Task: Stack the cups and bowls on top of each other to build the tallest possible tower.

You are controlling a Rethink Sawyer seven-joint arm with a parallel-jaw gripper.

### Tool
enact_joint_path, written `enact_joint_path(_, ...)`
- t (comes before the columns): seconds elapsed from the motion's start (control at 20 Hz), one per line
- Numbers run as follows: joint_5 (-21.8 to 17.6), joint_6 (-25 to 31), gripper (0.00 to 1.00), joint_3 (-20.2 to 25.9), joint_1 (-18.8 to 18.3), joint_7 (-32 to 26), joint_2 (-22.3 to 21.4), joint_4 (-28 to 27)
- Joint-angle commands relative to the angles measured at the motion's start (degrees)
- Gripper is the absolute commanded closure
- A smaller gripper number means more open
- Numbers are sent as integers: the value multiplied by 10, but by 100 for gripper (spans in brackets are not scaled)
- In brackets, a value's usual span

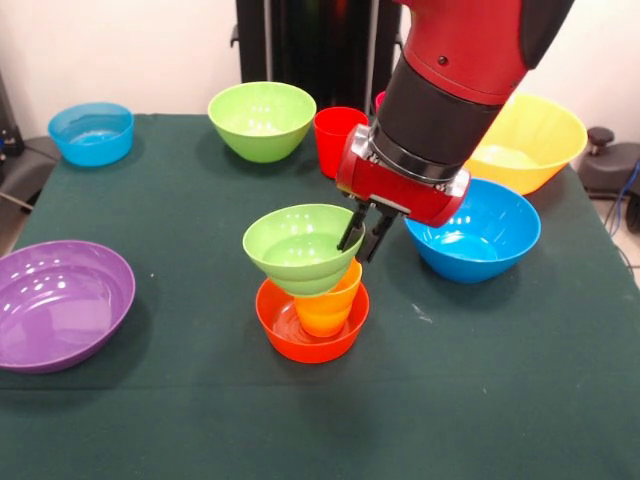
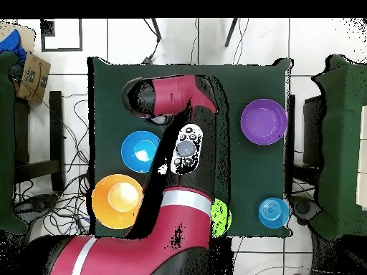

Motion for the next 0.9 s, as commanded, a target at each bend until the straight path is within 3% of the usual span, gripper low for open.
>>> enact_joint_path(0.05,11,-20,100,40,-6,50,-2,52)
enact_joint_path(0.25,13,5,100,34,-4,51,2,43)
enact_joint_path(0.9,20,12,100,31,0,58,-3,55)
